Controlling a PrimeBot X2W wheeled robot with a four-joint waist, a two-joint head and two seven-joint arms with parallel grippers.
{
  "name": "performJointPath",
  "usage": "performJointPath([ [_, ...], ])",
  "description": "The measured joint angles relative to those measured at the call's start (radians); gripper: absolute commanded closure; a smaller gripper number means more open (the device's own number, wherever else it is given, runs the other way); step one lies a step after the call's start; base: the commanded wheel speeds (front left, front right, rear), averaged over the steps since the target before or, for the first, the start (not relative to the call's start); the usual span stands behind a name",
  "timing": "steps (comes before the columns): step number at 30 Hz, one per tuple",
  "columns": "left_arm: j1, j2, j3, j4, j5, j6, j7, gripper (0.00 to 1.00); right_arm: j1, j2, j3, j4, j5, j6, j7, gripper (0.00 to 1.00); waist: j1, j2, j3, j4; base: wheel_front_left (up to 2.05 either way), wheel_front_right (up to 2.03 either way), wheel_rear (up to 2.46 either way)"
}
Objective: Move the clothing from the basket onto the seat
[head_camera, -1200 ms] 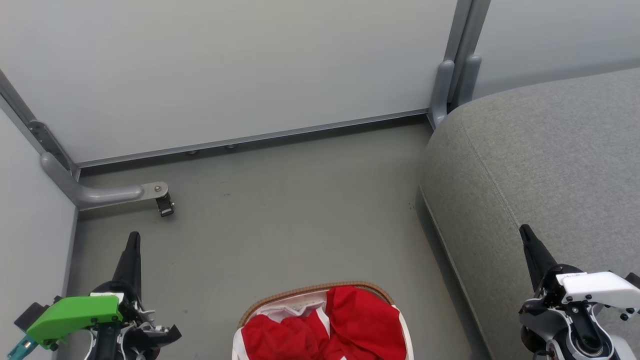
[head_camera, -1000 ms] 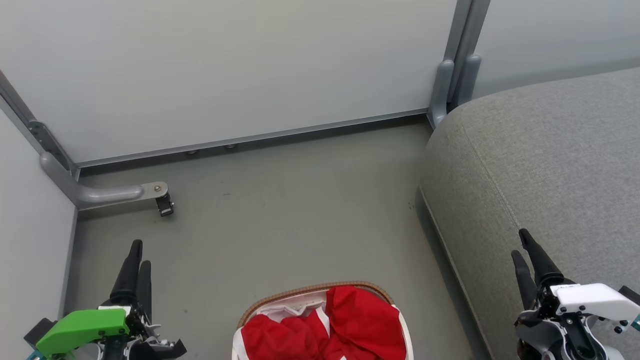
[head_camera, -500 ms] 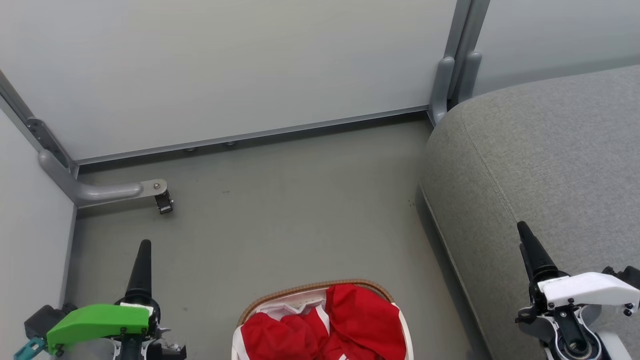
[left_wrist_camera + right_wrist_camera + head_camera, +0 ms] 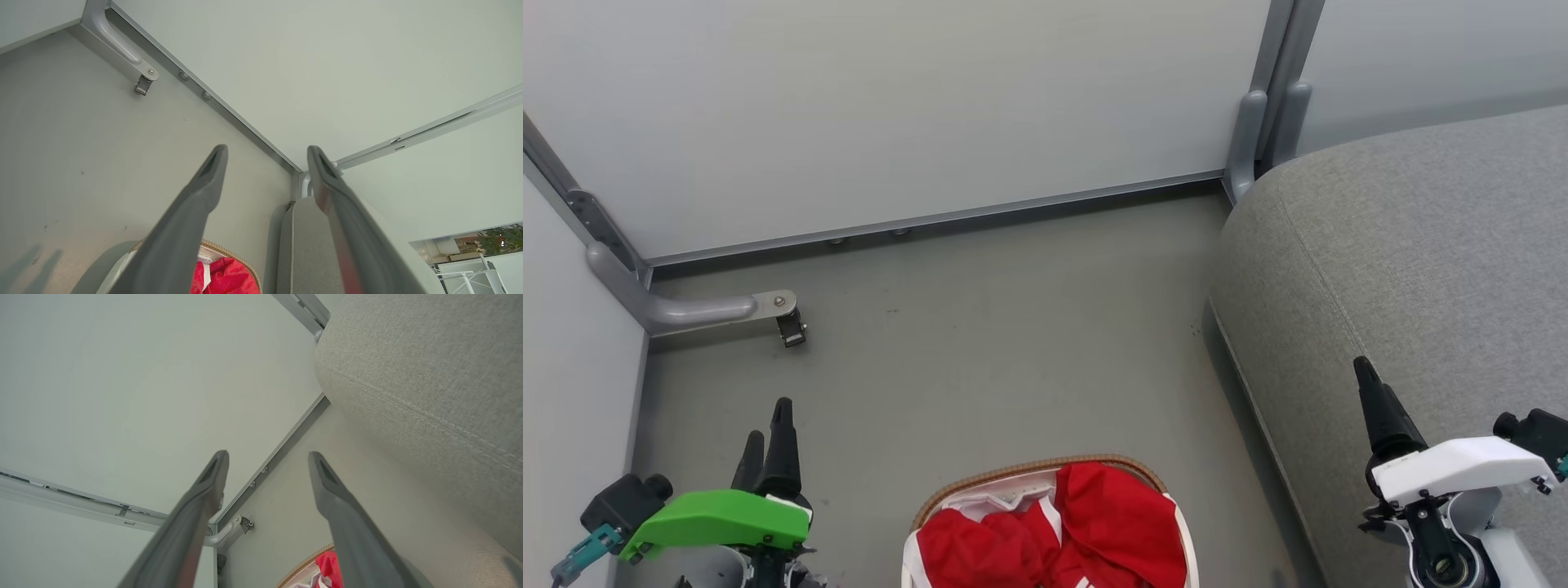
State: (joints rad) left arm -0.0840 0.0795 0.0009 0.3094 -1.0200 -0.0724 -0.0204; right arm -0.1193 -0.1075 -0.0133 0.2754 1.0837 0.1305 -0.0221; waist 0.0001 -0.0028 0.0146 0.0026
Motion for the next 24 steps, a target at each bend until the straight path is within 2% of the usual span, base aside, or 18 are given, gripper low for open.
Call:
performJointPath([
  [24,0.0,0.057,-0.142,0.039,0.348,0.093,-0.08,0.0,-0.011,-0.007,0.092,0.04,-0.355,0.0,-0.08,0.0,0.0,0.0,-0.001,0.004,0.0,0.0,0.0],
])
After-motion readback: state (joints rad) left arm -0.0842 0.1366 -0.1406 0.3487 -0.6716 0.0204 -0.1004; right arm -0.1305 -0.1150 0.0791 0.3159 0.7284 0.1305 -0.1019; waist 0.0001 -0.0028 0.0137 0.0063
